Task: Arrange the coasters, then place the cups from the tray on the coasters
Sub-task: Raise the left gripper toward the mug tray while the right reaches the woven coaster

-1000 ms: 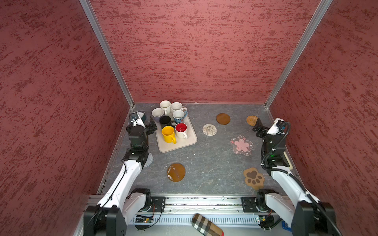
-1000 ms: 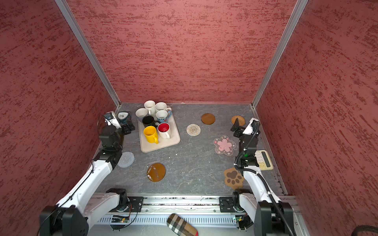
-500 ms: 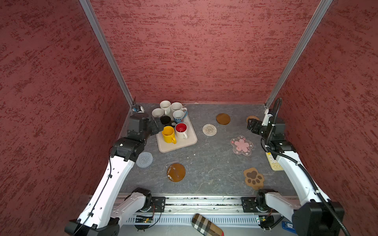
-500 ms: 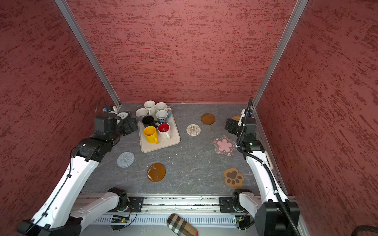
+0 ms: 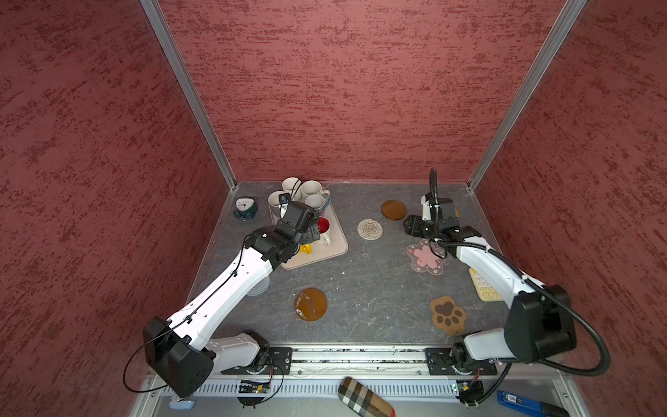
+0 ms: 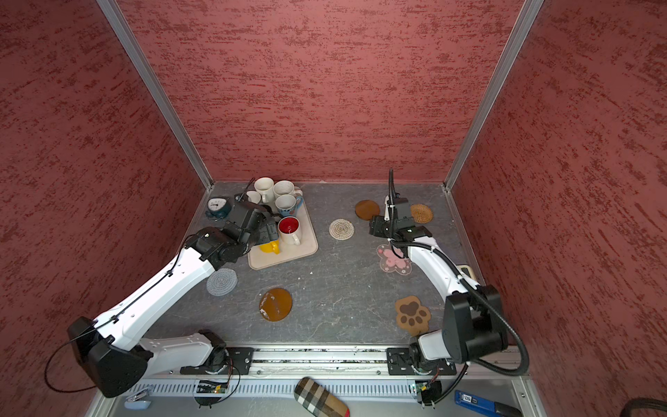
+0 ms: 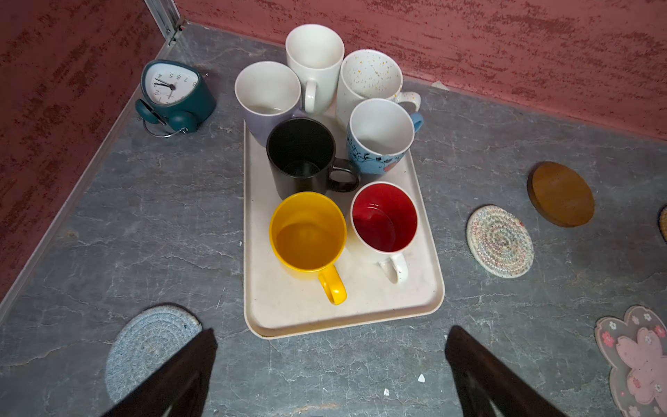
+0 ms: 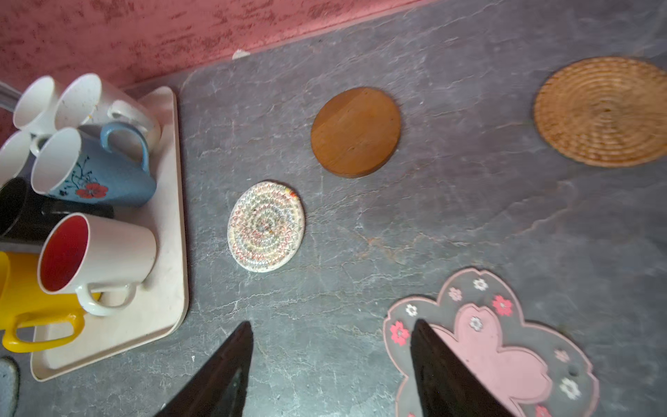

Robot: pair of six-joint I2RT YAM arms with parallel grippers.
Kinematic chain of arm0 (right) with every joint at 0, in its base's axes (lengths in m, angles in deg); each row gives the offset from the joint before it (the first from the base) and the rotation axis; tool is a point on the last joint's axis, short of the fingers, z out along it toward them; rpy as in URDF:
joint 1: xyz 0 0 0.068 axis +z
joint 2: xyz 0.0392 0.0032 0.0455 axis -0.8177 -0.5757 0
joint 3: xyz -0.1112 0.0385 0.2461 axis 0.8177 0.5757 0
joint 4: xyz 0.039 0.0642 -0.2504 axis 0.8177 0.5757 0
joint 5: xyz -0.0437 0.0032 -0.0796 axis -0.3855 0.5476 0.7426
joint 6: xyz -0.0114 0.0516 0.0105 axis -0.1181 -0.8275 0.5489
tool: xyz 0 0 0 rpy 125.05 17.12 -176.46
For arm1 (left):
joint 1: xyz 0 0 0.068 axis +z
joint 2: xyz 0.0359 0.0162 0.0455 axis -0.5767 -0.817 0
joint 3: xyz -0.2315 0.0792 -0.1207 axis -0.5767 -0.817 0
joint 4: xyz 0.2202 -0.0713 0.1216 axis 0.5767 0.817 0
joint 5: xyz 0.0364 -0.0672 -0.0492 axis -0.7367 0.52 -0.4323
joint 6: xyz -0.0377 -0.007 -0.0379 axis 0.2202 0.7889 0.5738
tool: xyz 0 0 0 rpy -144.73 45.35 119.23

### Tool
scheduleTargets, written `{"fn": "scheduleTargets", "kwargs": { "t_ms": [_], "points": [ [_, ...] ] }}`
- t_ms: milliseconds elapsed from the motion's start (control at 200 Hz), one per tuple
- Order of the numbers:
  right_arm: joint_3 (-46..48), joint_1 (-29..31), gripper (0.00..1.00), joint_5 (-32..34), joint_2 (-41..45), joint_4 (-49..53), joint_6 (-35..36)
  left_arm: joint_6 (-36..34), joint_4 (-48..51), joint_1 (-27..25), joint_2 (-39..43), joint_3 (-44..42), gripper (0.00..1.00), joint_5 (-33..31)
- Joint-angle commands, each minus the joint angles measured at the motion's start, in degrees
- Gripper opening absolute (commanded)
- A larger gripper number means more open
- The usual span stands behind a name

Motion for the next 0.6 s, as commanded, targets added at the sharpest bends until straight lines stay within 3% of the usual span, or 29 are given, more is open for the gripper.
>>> {"fn": "scheduleTargets", "kwargs": {
  "t_ms": [0,301,596],
  "points": [
    [-5.0,2.6,0.56,0.8,-5.6,-1.0,1.2,-0.5,-4.5,-0.3,2.3,-3.0,1.0,1.4],
    [-15.8,7.4,0.14,-0.4,-20.3,1.9,2.0,2.4,-5.0,-0.7,6.7,-11.1,1.0,6.1],
    [-21.1,9.4,0.12,-1.2,-29.4,1.6,0.0,2.5,-8.8,-0.4,9.4,-16.4,1.0,6.8]
  ]
}}
